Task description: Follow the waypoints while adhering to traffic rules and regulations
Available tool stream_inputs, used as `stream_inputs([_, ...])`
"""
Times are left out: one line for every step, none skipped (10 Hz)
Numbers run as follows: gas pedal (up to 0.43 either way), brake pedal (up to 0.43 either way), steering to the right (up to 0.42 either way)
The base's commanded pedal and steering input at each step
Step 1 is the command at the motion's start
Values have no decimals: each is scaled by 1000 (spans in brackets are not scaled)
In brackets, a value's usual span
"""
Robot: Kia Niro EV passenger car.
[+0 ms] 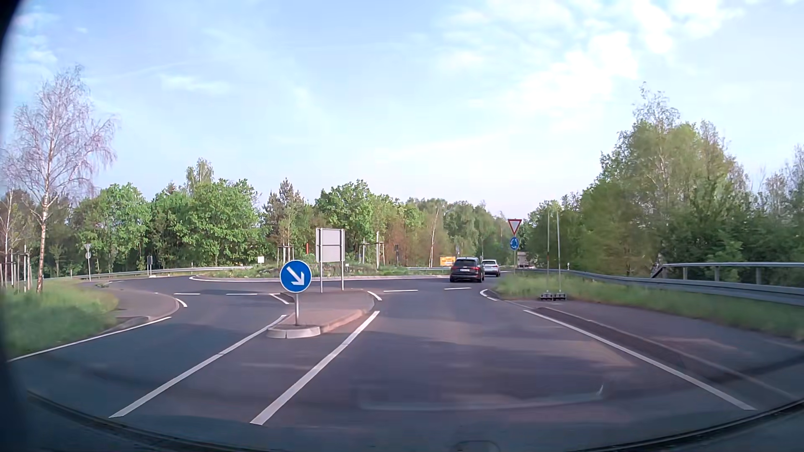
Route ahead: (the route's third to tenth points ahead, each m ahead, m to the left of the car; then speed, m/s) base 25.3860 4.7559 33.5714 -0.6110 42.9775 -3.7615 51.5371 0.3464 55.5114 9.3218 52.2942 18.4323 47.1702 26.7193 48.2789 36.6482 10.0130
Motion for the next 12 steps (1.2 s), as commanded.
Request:
stream_inputs([0, 85, -5])
stream_inputs([0, 91, -5])
stream_inputs([0, 98, -6])
stream_inputs([0, 104, -5])
stream_inputs([0, 104, -5])
stream_inputs([0, 110, -5])
stream_inputs([0, 122, -5])
stream_inputs([0, 134, -5])
stream_inputs([0, 140, -5])
stream_inputs([0, 146, -3])
stream_inputs([0, 146, 0])
stream_inputs([0, 152, 3])
